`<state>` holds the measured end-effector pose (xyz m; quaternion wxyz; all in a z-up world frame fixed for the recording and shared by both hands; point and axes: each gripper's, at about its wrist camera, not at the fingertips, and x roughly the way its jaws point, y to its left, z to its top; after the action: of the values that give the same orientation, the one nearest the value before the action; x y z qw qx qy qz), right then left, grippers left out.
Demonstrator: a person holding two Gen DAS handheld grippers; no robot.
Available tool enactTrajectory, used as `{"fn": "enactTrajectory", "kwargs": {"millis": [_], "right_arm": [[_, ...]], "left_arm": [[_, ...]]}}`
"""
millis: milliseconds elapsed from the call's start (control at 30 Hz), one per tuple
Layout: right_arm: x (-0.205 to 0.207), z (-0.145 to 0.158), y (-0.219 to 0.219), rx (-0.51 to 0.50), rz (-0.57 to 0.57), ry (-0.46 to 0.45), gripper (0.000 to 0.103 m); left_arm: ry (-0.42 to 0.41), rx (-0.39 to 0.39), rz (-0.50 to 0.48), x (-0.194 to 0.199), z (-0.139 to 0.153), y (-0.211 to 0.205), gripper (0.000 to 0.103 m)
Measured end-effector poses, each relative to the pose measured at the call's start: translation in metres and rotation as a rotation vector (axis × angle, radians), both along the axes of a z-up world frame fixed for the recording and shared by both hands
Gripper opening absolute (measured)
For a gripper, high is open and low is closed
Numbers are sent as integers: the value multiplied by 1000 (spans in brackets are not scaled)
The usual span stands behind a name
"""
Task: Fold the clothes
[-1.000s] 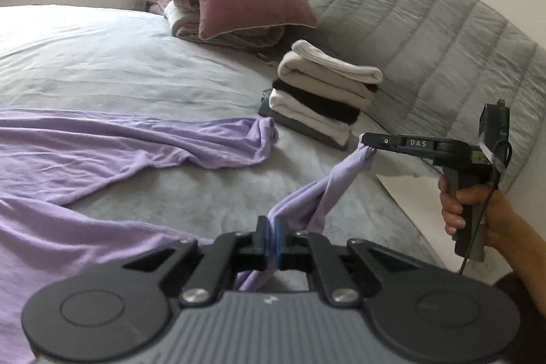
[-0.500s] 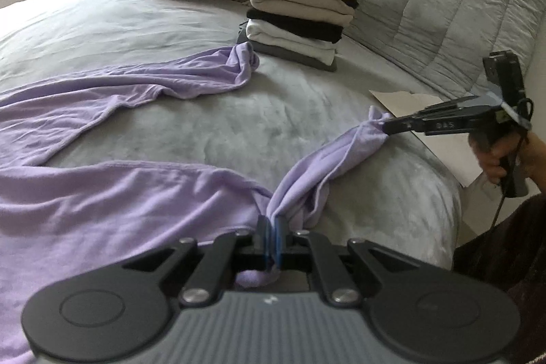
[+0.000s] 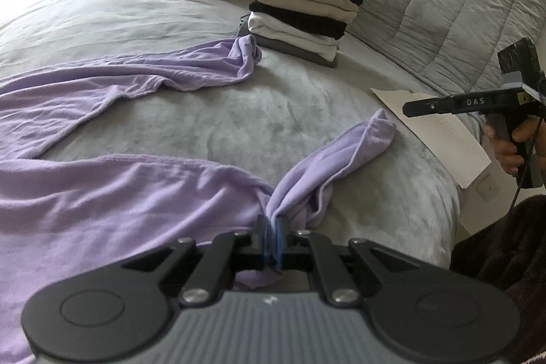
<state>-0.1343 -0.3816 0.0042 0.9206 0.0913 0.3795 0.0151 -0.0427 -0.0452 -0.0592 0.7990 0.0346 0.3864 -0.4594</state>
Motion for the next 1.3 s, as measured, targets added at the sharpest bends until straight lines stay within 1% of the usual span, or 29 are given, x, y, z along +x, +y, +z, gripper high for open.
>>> {"fn": "enactTrajectory", "kwargs": {"millis": [167, 300, 367, 433, 467, 567, 633, 733, 800, 900, 933, 967, 1033, 1067, 1100, 1133, 1167, 1233, 1300], "right_arm": [[12, -6, 18, -38, 78, -4, 41], [26, -16, 20, -68, 111, 30, 41], [34, -24, 16, -64, 125, 49, 40], [37, -29, 13, -56, 148, 58, 19], [36, -29, 11, -45, 166, 55, 5], [25, -26, 7, -14, 210, 31, 5], [15, -24, 7, -25, 247, 26, 5], [1, -26, 8, -49, 289, 58, 5], [-6, -27, 6, -43, 290, 76, 4], [-14, -27, 0, -19, 278, 93, 6], [-16, -24, -3, -5, 264, 84, 7], [-16, -22, -6, 2, 240, 70, 15], [-13, -18, -13, 9, 177, 42, 17], [-12, -17, -16, 12, 146, 29, 23], [-10, -15, -19, 15, 114, 15, 33], [-8, -15, -22, 20, 86, 5, 37], [-4, -16, -26, 24, 64, 1, 40], [6, -22, -31, 21, 26, 6, 40], [17, -31, -32, 11, 17, 26, 39]], "left_arm": [[3, -1, -2, 0, -1, 0, 6], [7, -3, 0, 1, -2, 0, 6], [7, -4, 0, 1, -2, 0, 6], [9, -6, 1, 1, -2, 0, 6], [10, -7, 1, 1, -2, 0, 6], [11, -7, 1, 2, -3, 0, 6], [15, -9, 1, 2, -3, 1, 6], [23, -12, 3, 4, -3, 1, 6], [27, -13, 5, 4, -4, 1, 6], [31, -16, 8, 5, -4, 1, 6], [35, -17, 9, 5, -4, 1, 6], [38, -19, 11, 6, -4, 1, 6], [46, -24, 15, 7, -4, 2, 6], [50, -26, 16, 7, -4, 2, 6], [54, -29, 19, 8, -4, 2, 6], [57, -31, 20, 9, -4, 2, 6], [59, -32, 22, 9, -4, 2, 6], [61, -33, 24, 10, -4, 2, 6], [64, -34, 25, 11, -5, 1, 6]]}}
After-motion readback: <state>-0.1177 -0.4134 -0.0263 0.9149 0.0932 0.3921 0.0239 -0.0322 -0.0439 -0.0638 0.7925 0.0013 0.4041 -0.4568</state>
